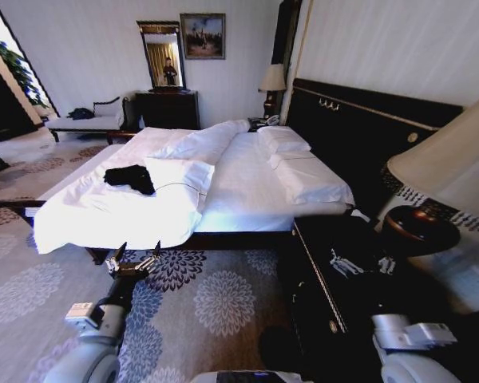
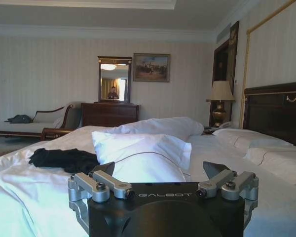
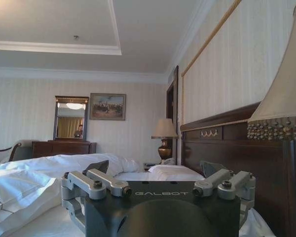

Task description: Fold the clothes on the bed.

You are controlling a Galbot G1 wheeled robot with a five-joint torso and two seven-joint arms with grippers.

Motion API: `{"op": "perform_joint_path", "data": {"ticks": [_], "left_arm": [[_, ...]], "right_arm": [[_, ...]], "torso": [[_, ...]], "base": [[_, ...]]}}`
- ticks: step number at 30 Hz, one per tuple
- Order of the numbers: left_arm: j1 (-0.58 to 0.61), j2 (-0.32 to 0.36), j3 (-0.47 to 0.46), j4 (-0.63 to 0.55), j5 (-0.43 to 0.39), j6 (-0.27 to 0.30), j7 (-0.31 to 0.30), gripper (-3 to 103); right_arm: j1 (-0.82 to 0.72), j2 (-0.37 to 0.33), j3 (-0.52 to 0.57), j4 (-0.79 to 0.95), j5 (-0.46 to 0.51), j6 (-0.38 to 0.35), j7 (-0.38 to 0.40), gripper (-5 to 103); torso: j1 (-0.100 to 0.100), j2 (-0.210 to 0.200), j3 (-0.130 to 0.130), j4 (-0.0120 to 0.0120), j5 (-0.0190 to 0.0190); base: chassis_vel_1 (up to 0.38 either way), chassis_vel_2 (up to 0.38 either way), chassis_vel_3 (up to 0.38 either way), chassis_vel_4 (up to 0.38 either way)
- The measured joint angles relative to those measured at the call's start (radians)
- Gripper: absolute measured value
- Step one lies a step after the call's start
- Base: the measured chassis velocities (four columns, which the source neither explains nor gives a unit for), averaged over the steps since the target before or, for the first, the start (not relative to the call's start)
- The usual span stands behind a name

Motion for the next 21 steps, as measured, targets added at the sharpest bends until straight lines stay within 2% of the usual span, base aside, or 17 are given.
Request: {"op": "perform_joint_path", "data": {"ticks": [21], "left_arm": [[-0.008, 0.000, 0.003, 0.004, 0.002, -0.001, 0.001, 100]], "right_arm": [[-0.002, 0.002, -0.004, 0.000, -0.005, 0.000, -0.001, 100]], "torso": [[0.000, 0.000, 0.000, 0.0000, 0.0000]], "base": [[-0.084, 0.082, 0.090, -0.091]]}}
